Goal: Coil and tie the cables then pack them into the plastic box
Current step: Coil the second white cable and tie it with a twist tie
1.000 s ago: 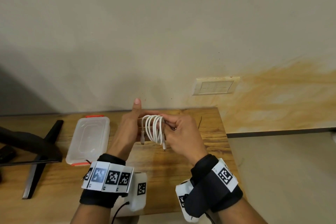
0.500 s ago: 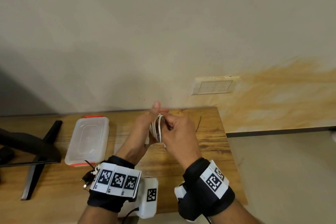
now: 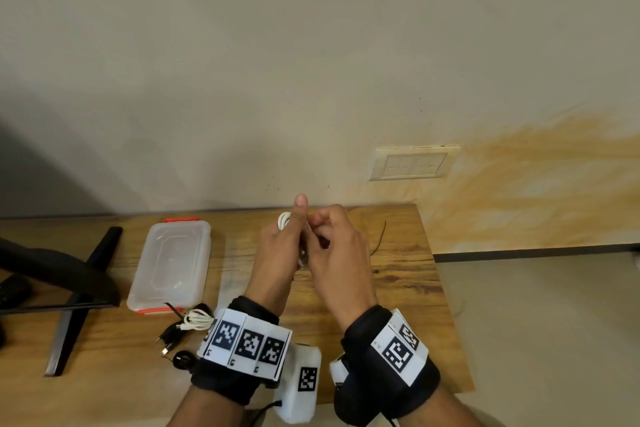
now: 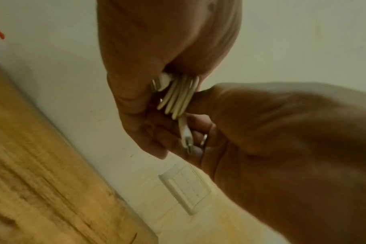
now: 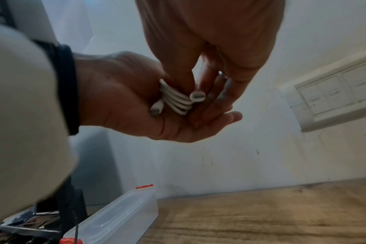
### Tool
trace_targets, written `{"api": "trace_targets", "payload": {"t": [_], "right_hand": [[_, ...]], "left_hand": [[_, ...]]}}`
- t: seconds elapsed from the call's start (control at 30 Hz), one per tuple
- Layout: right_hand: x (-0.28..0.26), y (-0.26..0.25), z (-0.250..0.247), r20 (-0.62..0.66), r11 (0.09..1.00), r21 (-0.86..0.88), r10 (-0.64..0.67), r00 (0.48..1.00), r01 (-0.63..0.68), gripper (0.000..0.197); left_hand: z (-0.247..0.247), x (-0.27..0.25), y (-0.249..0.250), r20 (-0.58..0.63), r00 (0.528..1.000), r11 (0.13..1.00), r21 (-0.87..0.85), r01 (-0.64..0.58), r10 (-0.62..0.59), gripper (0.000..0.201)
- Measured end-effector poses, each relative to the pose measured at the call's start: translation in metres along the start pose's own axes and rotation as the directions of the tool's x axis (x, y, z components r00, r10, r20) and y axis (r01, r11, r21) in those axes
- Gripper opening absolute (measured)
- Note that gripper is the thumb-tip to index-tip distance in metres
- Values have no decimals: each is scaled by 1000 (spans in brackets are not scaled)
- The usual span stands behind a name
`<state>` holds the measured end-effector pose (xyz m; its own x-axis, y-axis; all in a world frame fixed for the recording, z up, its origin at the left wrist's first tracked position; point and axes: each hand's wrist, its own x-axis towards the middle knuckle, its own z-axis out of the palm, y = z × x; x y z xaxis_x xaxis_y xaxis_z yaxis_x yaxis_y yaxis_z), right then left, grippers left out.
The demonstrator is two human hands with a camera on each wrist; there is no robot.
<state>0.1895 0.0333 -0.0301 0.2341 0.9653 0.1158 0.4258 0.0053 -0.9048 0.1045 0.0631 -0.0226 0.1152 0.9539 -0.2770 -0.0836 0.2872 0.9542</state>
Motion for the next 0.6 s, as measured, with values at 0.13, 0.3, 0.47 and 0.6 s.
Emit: {"api": "trace_targets", "payload": {"t": [0.13, 0.3, 0.47, 0.6], "right_hand": [[-5, -3, -4, 2, 959, -240, -155, 988, 151, 21], [-7, -9, -16, 36, 948, -267, -169, 985, 172, 16], [-3, -9, -18, 127, 955, -251, -130, 983, 159, 20], [-2, -8, -17, 93, 915, -372, -129, 987, 155, 17]], "left_hand": [[-8, 2, 9, -61, 997, 991, -133, 36, -44, 48], [-16, 4, 14, -109, 994, 996, -88, 3, -12, 51], [-4, -4, 15, 4, 999, 998, 52, 32, -32, 63], [-2, -5, 17, -4, 998, 993, 95, 67, -67, 75]]}}
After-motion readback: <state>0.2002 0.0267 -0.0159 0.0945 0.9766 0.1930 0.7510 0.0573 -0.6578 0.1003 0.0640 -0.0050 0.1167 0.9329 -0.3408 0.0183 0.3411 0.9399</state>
